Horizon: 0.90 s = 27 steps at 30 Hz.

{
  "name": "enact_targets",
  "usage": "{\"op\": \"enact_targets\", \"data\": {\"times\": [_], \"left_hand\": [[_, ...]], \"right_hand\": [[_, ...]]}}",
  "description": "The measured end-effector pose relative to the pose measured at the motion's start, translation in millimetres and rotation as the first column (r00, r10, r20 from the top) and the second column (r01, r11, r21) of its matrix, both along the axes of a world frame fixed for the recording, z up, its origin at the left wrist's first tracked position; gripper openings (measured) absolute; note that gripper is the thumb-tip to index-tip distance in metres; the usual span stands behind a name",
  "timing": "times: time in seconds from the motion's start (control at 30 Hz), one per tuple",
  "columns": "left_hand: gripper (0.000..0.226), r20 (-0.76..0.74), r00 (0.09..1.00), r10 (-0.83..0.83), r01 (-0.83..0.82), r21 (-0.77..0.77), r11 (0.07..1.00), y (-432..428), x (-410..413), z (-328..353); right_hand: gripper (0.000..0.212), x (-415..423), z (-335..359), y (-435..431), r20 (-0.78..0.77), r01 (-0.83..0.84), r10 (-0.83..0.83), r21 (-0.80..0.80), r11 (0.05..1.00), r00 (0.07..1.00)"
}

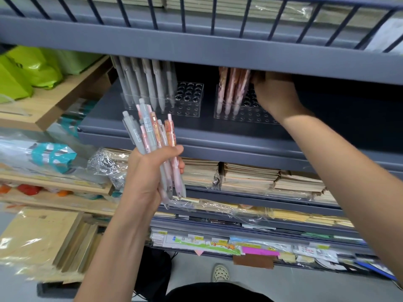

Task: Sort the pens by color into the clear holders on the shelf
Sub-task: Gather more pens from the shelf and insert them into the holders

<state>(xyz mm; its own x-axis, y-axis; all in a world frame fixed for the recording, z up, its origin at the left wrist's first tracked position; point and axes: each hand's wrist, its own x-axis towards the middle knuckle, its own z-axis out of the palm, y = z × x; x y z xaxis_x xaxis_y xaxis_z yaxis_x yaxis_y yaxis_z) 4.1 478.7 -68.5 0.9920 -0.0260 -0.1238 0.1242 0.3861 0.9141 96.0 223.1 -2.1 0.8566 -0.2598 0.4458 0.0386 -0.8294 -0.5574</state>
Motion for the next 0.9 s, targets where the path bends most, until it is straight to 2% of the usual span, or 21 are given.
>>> {"op": "enact_targets", "data": {"times": [0.3,0.5,0.6,0.7,0.73,0.8,0.9], "left_hand": [[0.032,0.025,0.999,-0.029,0.029,-0.007,1.000,1.0,-1.3,-1.7],[0.037,0.025,0.998,-0.064,0.064,-0.017,0.998,-1.2,-0.6,-2.5],[0.034,0.040,0.996,-0.085,0.085,-0.010,0.996,-1.1,-0.2,-2.0],[0.028,0.039,0.994,-0.102,0.103,-0.017,0.995,-2.4,0.2,-2.1],[0.027,0.035,0.994,-0.108,0.109,-0.023,0.994,-3.8,0.4,-2.2],[0.023,0.025,0.992,-0.126,0.127,-0.027,0.992,-7.5,0.5,-2.3],[0.018,0.030,0.984,-0.178,0.178,-0.009,0.984,-14.8,-0.6,-1.0]], "right_hand": [[0.028,-1.1,8.3,1.8,-0.187,0.040,-0.037,0.015,0.999,0.982],[0.030,-2.3,10.3,-0.3,-0.230,0.044,-0.033,0.045,0.998,0.973],[0.028,-7.1,8.6,-1.6,-0.156,0.093,-0.077,0.096,0.991,0.985],[0.016,-20.4,6.7,0.1,0.064,0.114,-0.136,0.276,0.954,0.989],[0.010,-28.2,4.4,2.6,0.100,0.072,-0.115,0.363,0.929,0.988],[0.017,-50.7,-0.7,15.6,0.080,-0.069,0.037,0.452,0.889,0.996],[0.013,-79.1,-13.0,38.6,-0.072,-0.234,0.294,0.444,0.865,0.953]]}}
